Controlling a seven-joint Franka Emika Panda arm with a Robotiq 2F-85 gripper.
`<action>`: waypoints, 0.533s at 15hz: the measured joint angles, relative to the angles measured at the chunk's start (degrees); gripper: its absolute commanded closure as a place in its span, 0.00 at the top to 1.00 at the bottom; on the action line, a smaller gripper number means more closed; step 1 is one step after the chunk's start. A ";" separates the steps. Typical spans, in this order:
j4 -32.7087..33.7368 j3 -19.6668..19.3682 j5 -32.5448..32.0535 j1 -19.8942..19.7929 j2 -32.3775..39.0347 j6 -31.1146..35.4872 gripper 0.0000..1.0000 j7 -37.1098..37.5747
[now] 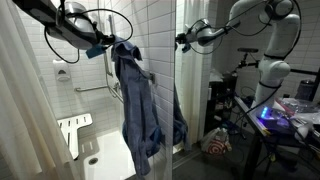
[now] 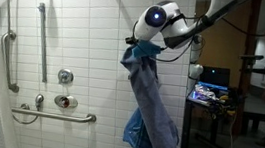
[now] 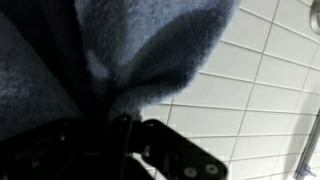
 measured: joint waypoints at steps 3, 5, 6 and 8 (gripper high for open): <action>-1.35 0.06 -2.74 0.25 -0.50 1.31 0.01 -0.92; -2.18 0.14 -4.33 0.34 -0.90 1.96 0.01 -1.10; -2.59 0.14 -4.97 0.41 -1.16 2.25 0.01 -1.12; -3.14 0.20 -5.25 0.45 -1.42 2.48 0.01 -1.22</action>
